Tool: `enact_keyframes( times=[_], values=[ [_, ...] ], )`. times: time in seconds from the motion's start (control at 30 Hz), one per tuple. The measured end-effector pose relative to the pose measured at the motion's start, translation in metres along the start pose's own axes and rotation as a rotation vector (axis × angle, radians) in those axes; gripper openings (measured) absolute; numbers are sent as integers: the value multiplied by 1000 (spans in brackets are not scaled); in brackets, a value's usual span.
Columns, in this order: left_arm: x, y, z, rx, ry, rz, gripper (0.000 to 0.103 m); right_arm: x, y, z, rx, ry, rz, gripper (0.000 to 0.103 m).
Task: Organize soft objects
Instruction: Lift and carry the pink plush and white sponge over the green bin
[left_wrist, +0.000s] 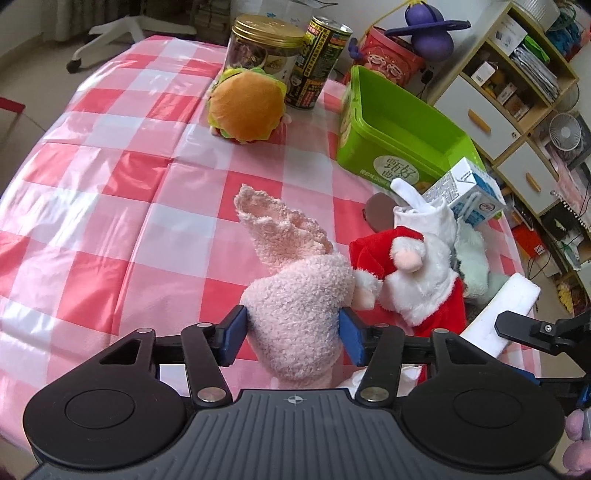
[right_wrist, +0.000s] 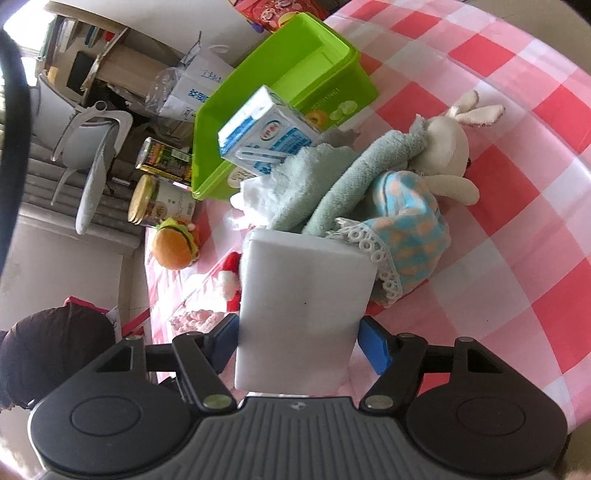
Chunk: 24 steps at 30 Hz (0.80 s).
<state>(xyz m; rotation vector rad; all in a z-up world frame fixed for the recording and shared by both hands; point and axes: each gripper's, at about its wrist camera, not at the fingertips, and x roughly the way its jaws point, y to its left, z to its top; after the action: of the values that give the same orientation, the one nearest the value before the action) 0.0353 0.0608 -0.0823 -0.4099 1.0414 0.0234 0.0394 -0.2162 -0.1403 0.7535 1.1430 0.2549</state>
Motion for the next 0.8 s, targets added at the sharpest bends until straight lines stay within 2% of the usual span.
enact_keyframes(
  times=[0.33,0.8],
  values=[
    [-22,-9,4,44,-71,-47,53,-11,19,-5,-61,-16,56,42],
    [-31,-11,8,46,-108,-61,53,-19,21,-2,-85,-66,79,42]
  ],
)
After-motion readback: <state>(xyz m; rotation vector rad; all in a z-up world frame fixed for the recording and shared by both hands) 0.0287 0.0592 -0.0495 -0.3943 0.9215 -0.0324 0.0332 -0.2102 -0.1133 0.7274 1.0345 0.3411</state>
